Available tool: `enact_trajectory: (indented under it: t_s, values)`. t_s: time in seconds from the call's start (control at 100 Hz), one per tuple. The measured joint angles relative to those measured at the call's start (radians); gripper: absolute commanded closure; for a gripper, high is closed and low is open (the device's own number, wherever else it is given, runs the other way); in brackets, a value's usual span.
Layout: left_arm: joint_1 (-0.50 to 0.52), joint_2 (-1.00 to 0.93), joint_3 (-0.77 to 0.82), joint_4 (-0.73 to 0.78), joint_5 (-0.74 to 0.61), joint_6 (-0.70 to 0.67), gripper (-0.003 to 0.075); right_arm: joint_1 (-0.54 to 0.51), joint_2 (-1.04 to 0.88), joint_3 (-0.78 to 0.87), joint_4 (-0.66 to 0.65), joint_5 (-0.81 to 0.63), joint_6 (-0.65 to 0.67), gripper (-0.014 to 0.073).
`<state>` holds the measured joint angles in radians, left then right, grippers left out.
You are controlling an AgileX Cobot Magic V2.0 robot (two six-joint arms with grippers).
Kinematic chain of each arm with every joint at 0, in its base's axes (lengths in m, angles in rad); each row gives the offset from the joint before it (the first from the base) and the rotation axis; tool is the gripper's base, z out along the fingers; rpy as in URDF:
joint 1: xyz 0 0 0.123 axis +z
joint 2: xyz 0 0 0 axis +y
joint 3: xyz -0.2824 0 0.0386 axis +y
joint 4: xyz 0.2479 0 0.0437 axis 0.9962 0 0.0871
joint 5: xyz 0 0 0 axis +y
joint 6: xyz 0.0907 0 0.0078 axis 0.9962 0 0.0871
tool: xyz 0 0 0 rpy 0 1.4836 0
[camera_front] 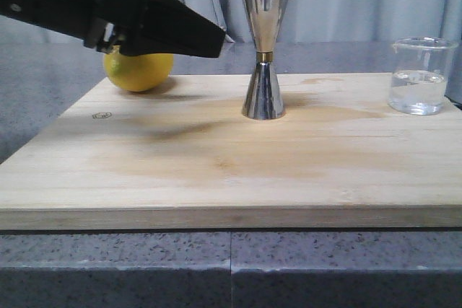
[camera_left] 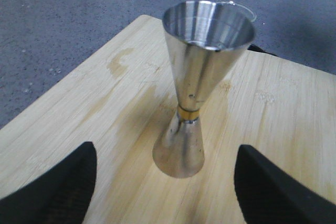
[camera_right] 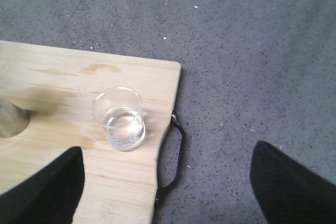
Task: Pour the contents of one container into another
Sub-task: 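Move the left gripper to the steel jigger and close around its waist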
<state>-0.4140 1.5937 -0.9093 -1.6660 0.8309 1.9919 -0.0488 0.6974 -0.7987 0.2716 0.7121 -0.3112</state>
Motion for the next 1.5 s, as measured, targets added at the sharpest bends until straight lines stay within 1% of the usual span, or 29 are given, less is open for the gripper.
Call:
enact_trajectory:
  t_s: [0.26, 0.39, 0.52, 0.72, 0.88, 1.13, 1.35, 1.5]
  values:
    - [-0.051, 0.119, -0.077, -0.085, 0.001, 0.046, 0.0219, 0.000, 0.016, -0.006, 0.000, 0.001, 0.000, 0.0008]
    - [-0.066, 0.161, -0.091, -0.108, 0.050, 0.106, 0.0219, 0.000, 0.016, -0.006, 0.000, 0.001, 0.000, 0.0008]
    - [-0.087, 0.180, -0.093, -0.108, 0.067, 0.143, 0.0220, 0.000, 0.016, -0.006, 0.000, 0.001, 0.000, 0.0008]
    - [-0.102, 0.184, -0.095, -0.108, 0.063, 0.180, 0.0265, 0.000, 0.016, -0.006, 0.000, 0.001, 0.000, 0.0008]
    - [-0.104, 0.184, -0.122, -0.108, 0.061, 0.189, 0.0293, 0.000, 0.016, -0.006, 0.000, 0.001, 0.000, 0.0008]
    - [-0.104, 0.189, -0.140, -0.109, 0.058, 0.192, 0.0293, 0.000, 0.016, -0.006, 0.000, 0.001, 0.000, 0.0008]
    - [-0.120, 0.247, -0.140, -0.111, 0.058, 0.194, 0.0293, 0.000, 0.016, -0.006, 0.000, 0.001, 0.000, 0.0008]
    - [-0.122, 0.248, -0.142, -0.111, 0.081, 0.194, 0.0293, 0.000, 0.016, -0.006, 0.000, 0.001, 0.000, 0.0008]
